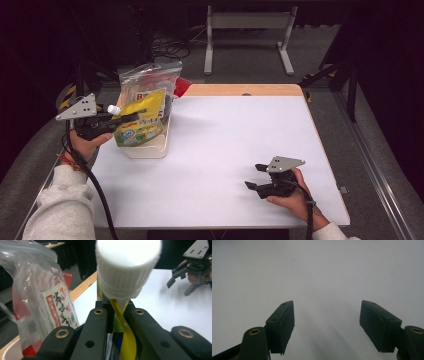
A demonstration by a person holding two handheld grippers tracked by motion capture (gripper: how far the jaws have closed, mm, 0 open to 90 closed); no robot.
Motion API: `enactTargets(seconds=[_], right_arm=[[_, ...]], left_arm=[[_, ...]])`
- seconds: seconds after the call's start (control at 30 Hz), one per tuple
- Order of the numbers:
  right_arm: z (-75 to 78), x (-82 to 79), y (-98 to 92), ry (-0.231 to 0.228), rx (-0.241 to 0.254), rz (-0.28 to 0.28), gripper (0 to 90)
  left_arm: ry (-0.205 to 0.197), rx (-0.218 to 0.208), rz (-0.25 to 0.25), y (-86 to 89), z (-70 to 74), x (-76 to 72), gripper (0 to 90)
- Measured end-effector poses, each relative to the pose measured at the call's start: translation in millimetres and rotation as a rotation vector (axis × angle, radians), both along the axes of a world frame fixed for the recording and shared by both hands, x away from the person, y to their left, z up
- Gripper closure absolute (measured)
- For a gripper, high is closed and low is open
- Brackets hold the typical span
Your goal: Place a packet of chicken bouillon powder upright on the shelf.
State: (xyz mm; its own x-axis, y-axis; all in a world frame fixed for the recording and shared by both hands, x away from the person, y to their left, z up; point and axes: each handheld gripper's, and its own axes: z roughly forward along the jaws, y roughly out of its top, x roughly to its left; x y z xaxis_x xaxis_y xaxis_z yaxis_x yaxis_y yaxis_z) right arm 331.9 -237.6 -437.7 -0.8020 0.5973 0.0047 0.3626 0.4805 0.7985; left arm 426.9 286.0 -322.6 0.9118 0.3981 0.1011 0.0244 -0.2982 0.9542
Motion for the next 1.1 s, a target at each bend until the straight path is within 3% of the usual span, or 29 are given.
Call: enactTargets(seconds=[0.07, 0.17, 0.27, 0.43, 0.47, 0.53, 0.77, 0.83, 1.0, 1.1], right_arm=[[-0.3, 0.0, 0.6, 0.003, -0.002, 0.002, 28.0], [-1.0, -0.1, 1.2, 0.010, -0.002, 0.008, 28.0], [-1.3, 0.3, 0.9, 0.014, -0.003, 0.007, 27.8], [-3.3, 1.4, 1.5, 0.031, -0.009, 0.006, 27.0], [-3.6, 1.3, 1.9, 0.032, -0.013, 0.008, 26.7], [-3.8, 1.2, 2.7, 0.033, -0.015, 0.013, 26.7], [-5.1, 2.5, 2.2, 0.056, -0.002, 0.015, 26.3], [-5.2, 2.6, 2.1, 0.058, -0.003, 0.014, 26.4], [-6.1, 3.7, 1.3, 0.071, 0.005, 0.015, 26.3], [-6.6, 3.8, 1.5, 0.076, 0.001, 0.019, 26.3]], left_arm=[[0.013, -0.012, 0.016, 1.8, -2.9, 2.7, 87.2], [0.050, -0.066, -0.015, 6.0, -10.0, 6.0, 87.3], [0.065, -0.059, -0.034, 5.2, -9.9, 4.6, 87.2], [0.086, -0.051, 0.001, 9.3, -7.4, 6.3, 86.1], [0.107, -0.054, 0.029, 13.1, -7.0, 9.1, 85.0], [0.125, -0.059, 0.028, 14.8, -9.5, 10.7, 84.1], [0.143, -0.028, 0.042, 11.1, -20.3, 14.8, 80.9], [0.120, -0.027, 0.047, 10.6, -20.7, 14.2, 82.7], [0.099, -0.029, 0.047, 14.1, -7.1, 9.9, 84.4], [0.109, 0.016, 0.041, 12.8, -1.8, 8.9, 84.7]])
